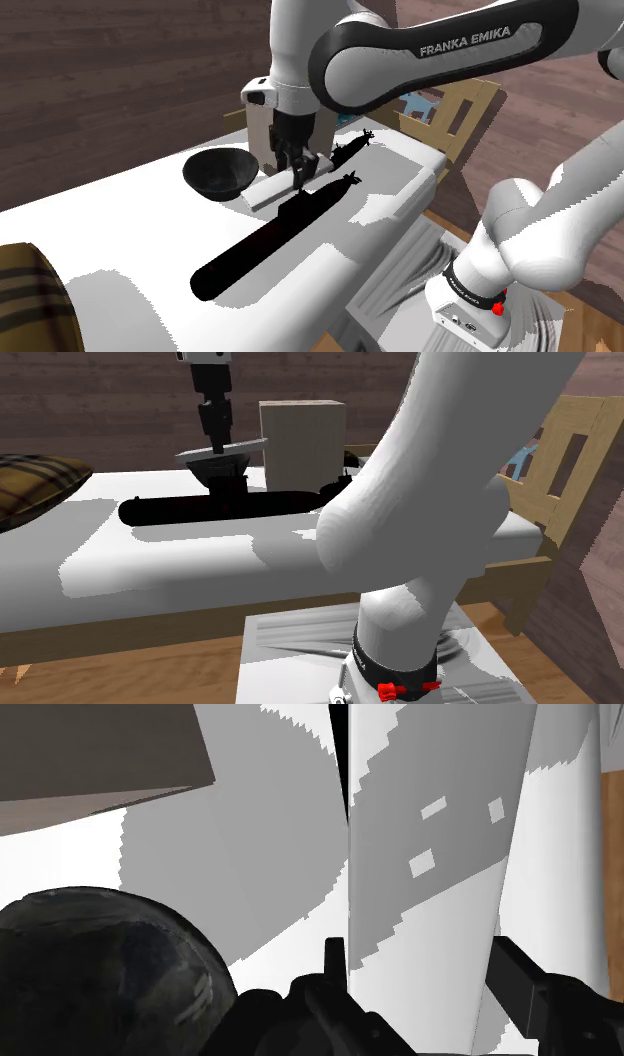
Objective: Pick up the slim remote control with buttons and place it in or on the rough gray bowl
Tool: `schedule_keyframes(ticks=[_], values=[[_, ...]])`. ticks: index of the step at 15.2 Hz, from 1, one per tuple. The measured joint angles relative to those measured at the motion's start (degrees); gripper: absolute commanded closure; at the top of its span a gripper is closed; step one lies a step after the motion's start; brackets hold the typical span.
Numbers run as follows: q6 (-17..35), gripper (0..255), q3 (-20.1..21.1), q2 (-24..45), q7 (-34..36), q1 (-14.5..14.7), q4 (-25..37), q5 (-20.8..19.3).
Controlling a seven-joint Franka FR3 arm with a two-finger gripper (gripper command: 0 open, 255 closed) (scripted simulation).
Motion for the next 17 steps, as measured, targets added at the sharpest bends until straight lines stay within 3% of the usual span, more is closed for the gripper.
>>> schedule_keyframes(ticks=[9,15,17], values=[[-3.71,255,-1.35,19.72,-1.93,-1.60,23.30,-2.85],[-10.39,255,-2.24,35.90,-3.53,-1.90,46.14,-4.39],[-10.74,255,-2.35,38.32,-3.59,-1.81,48.81,-4.59]])
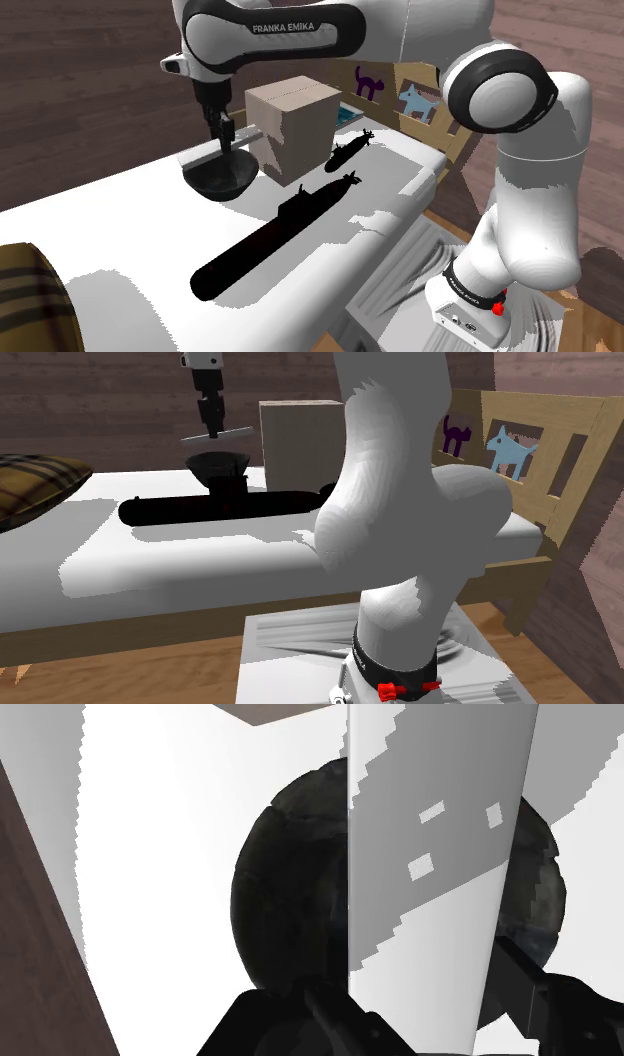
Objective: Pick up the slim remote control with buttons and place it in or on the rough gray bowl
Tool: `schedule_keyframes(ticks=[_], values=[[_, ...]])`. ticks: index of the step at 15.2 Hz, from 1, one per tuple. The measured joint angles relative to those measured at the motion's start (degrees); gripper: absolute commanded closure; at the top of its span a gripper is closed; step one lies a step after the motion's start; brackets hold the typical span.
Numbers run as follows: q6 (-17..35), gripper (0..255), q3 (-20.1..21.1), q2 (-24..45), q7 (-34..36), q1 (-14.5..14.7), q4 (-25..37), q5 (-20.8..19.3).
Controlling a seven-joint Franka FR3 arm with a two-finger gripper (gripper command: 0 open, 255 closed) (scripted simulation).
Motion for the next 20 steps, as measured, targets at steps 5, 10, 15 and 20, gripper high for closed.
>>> schedule_keyframes(ticks=[5,10,15,20], values=[[3.36,255,-0.03,0.56,0.14,-0.01,-2.80,-0.09],[7.11,255,-0.04,0.74,0.38,0.00,-6.30,-0.17],[8.80,255,-0.06,0.73,0.31,-0.10,-7.43,-0.19],[8.91,0,-0.08,0.89,0.31,-0.12,-7.70,-0.20]])
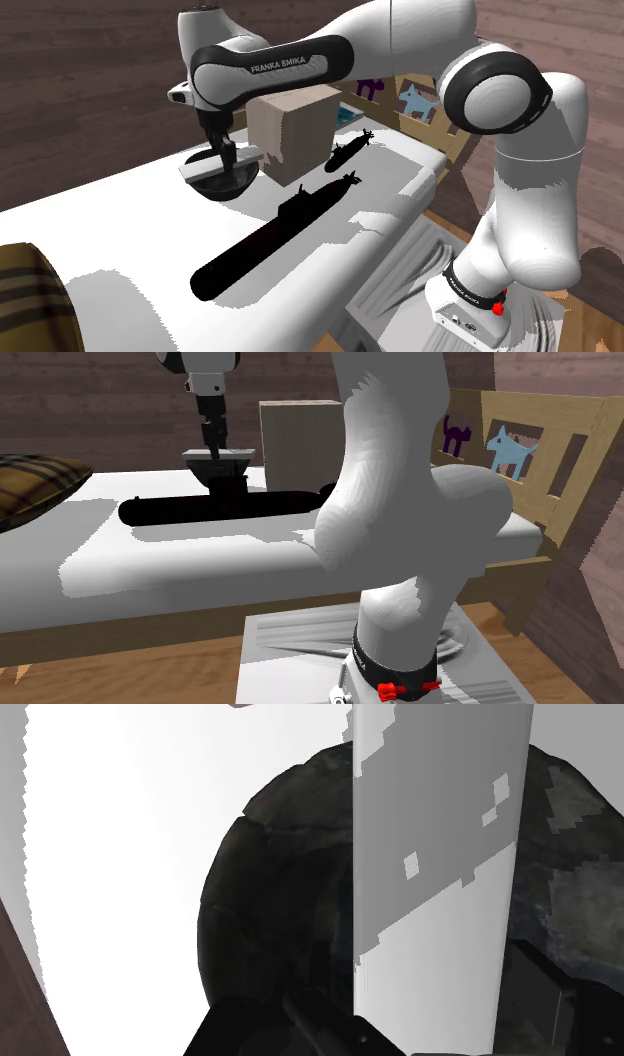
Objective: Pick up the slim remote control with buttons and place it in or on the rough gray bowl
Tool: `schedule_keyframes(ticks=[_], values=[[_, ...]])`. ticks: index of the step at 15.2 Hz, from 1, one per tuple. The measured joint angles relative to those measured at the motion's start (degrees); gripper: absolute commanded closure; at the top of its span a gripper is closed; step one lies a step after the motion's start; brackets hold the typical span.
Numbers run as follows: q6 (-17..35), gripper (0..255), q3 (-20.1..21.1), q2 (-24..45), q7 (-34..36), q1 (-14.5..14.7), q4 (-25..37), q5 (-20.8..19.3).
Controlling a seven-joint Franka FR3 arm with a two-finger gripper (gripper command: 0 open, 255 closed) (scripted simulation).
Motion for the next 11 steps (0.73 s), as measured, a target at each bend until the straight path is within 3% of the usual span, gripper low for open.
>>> schedule_keyframes(ticks=[5,11], values=[[0.01,0,-0.02,0.13,-0.02,-0.03,-0.15,0.00],[-6.41,0,0.05,-0.49,-0.26,0.07,5.72,0.14]])
